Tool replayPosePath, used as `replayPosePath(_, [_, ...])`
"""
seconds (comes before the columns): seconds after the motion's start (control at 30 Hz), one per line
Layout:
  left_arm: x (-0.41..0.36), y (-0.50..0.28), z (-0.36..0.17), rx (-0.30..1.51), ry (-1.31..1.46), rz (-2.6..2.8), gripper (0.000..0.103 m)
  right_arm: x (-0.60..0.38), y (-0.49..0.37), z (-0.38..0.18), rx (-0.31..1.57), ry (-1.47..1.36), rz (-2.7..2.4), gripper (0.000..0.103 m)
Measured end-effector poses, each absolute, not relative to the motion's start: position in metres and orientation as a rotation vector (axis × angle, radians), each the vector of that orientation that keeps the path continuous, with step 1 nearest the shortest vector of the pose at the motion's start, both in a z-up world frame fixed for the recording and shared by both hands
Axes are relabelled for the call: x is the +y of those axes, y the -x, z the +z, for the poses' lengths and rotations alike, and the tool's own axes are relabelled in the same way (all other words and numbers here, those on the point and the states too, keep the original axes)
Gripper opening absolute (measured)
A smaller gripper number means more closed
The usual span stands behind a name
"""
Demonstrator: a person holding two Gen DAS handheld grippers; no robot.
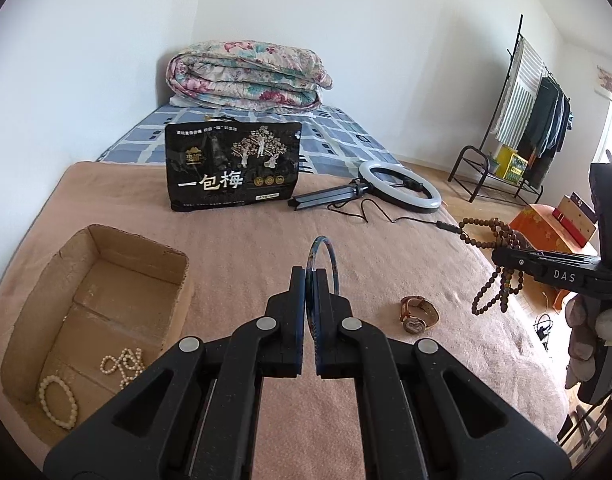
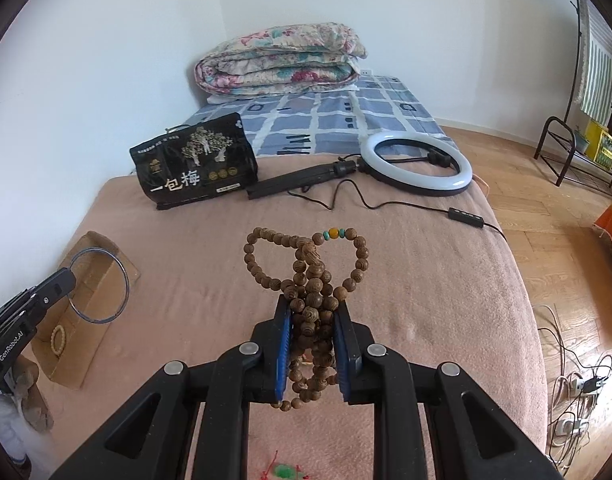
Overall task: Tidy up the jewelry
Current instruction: 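Carry the bangle and mala in both grippers over the cardboard box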
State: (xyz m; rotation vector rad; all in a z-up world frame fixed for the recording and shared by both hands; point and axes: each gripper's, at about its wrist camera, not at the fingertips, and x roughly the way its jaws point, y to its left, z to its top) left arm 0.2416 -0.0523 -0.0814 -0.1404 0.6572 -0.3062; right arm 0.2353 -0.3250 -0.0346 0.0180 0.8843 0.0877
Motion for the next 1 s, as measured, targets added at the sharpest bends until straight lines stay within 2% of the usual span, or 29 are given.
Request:
replayPosePath(0.5, [0.049, -0.212, -0.067, 0.62, 0.187, -0.17, 0.001, -0.212, -0.238, -0.024, 0.873, 0.038, 0.255, 0.018])
replayPosePath(1.0, [0.125, -0.191, -0.082, 0.627, 0.207, -0.057, 0.001, -0.112, -0.244, -0.037, 0.894, 0.104, 0.395, 0.018])
